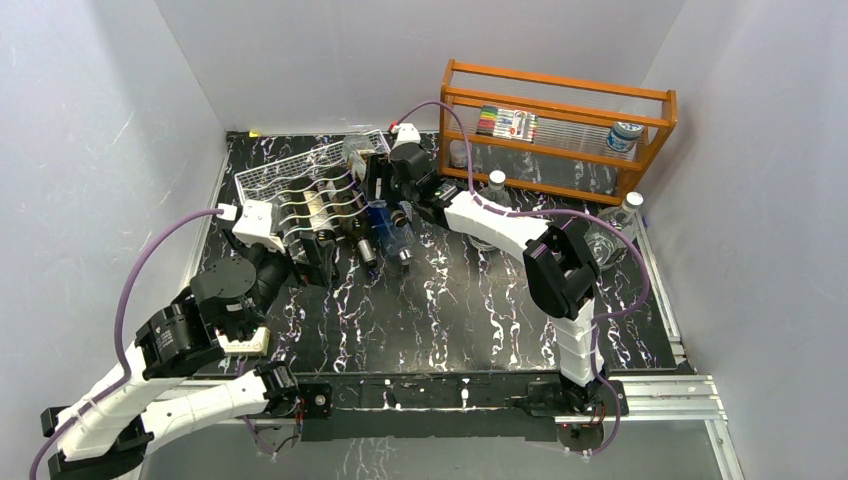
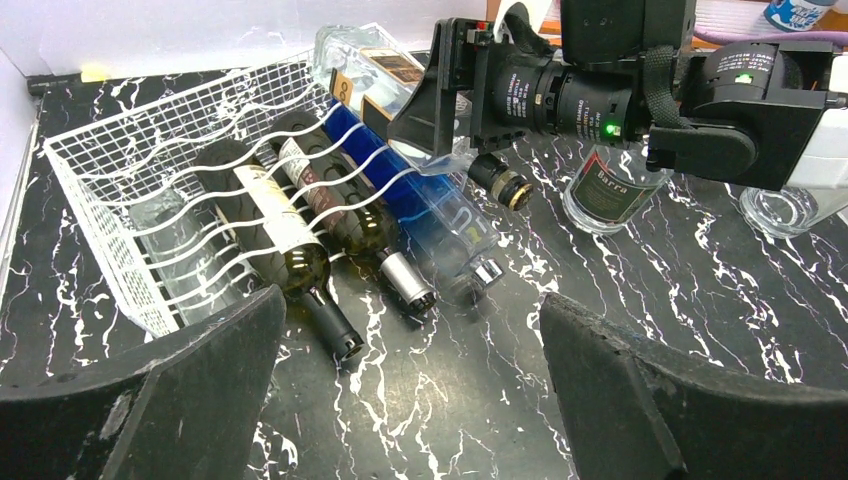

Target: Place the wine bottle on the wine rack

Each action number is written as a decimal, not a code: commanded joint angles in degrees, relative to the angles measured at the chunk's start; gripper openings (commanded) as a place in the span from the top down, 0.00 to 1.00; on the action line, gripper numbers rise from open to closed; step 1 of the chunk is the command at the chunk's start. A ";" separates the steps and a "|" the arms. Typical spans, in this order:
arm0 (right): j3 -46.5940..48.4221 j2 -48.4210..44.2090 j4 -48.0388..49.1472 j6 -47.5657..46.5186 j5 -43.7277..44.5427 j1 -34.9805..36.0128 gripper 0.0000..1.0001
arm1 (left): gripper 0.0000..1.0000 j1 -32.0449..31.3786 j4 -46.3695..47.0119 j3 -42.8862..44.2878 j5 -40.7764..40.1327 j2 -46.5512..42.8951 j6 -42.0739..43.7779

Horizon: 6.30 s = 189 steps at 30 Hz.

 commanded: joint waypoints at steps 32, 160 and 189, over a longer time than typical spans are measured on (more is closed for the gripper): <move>0.95 -6.36 11.40 -4.94 9.68 -0.19 0.07 | 0.02 0.07 -2.10 -5.49 1.98 1.98 -5.24; -46.75 -53.58 -41.74 6.04 -3.25 4.63 1.00 | 0.02 34.83 19.29 -16.24 39.22 20.77 -5.12; -56.72 -45.47 -26.68 5.07 0.89 4.61 0.54 | 0.02 34.88 18.99 -15.91 39.39 22.22 -4.33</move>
